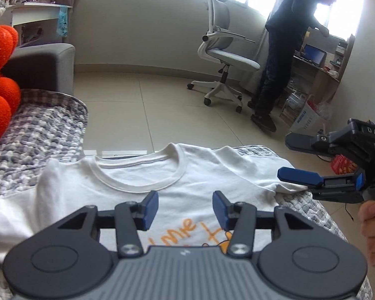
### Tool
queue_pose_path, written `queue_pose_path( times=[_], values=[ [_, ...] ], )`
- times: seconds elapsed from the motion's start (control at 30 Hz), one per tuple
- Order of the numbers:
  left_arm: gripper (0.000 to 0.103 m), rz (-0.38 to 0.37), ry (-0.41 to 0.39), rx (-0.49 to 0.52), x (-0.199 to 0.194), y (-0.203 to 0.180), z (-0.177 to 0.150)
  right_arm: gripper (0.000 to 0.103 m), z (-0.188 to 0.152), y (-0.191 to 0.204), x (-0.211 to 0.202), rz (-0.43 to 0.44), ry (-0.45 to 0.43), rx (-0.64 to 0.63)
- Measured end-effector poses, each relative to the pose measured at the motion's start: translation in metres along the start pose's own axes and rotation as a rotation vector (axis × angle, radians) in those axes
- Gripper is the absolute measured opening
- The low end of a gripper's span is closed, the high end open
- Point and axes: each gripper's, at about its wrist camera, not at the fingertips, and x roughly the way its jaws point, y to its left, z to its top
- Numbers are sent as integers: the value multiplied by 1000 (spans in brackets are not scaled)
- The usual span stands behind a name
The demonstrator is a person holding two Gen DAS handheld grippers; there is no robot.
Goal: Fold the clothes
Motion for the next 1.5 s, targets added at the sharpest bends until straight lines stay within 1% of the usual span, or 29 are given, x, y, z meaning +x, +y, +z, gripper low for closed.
queue_pose_path(
  times=[0.13,0.27,0.47,0.57,0.67,0.8,0.93,1.03,1.1,1.27,1.5],
  values=[
    [55,43,-19,-4,-20,18,-3,57,-9,16,9,5,21,-14],
    [60,86,-38,-3,-42,37,-10,57,-20,33,23,-1,52,-33],
    [66,173,-61,-17,-73,67,-27,57,-39,57,41,-13,91,-48],
    [68,185,-71,-36,-87,78,-36,57,-52,65,45,-21,112,-46],
    [71,199,-73,-54,-97,86,-46,57,-64,73,44,-30,128,-30],
    [73,209,-57,-100,-106,96,-60,57,-84,84,43,-45,135,-32],
    [74,238,-37,-140,-114,108,-73,57,-106,95,46,-69,164,-32],
    [80,261,-39,-161,-124,116,-79,57,-119,102,46,-86,183,-63],
    [83,282,-42,-175,-130,122,-82,57,-126,106,45,-82,197,-71],
    [91,335,-70,-185,-149,135,-88,57,-135,114,40,-72,197,-113],
    [97,417,-95,-190,-167,155,-98,57,-143,128,35,-61,172,-177]
  ],
)
